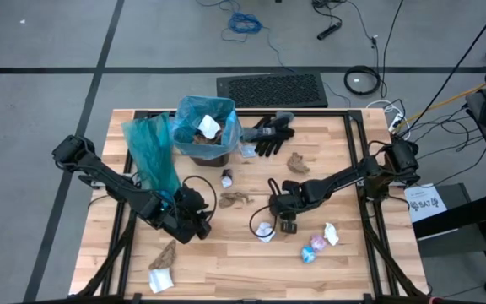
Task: Place trash/remove bag and relplace
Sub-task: Put the brown napkin into the trash bin
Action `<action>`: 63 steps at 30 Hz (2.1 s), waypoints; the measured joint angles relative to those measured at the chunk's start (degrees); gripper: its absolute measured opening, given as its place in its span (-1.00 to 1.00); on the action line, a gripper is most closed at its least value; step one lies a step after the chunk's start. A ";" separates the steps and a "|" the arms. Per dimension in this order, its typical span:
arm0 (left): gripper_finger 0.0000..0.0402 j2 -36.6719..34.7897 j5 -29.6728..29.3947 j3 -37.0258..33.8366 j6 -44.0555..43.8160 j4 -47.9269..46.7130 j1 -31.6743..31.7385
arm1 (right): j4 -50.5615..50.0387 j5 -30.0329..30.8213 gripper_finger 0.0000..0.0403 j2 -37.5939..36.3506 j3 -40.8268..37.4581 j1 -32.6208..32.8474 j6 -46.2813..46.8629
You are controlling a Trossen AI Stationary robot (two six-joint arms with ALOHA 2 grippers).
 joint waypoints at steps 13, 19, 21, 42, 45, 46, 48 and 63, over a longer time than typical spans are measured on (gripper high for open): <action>-0.36 0.00 0.02 0.00 0.04 -0.15 0.26 | -14.18 4.80 -0.99 -7.23 14.77 -2.67 -6.71; -0.36 0.00 0.04 0.00 0.52 -0.19 0.26 | -12.51 5.47 -0.99 -7.07 22.11 -5.09 -13.08; -0.36 0.00 0.04 0.00 0.57 -0.19 0.26 | -10.63 6.21 -0.99 -7.12 23.94 -6.13 -15.33; -0.36 0.00 0.31 0.00 6.45 -0.14 0.59 | 39.02 -1.66 -1.00 -3.83 27.42 -22.42 -27.38; -0.36 0.00 0.31 0.00 6.45 -0.16 0.63 | 43.25 -1.77 -1.00 -1.88 27.42 -25.58 -24.63; -0.36 0.00 0.31 0.00 6.45 -0.16 0.61 | 44.45 -1.82 -0.99 -1.23 27.42 -26.61 -24.46; -0.36 0.00 0.31 0.00 6.45 -0.19 0.61 | 45.65 -1.86 -0.96 -0.01 27.65 -28.60 -23.71; -0.36 0.00 0.30 0.00 6.14 -0.13 2.19 | 20.82 -10.24 -0.22 6.45 44.05 -34.72 -16.36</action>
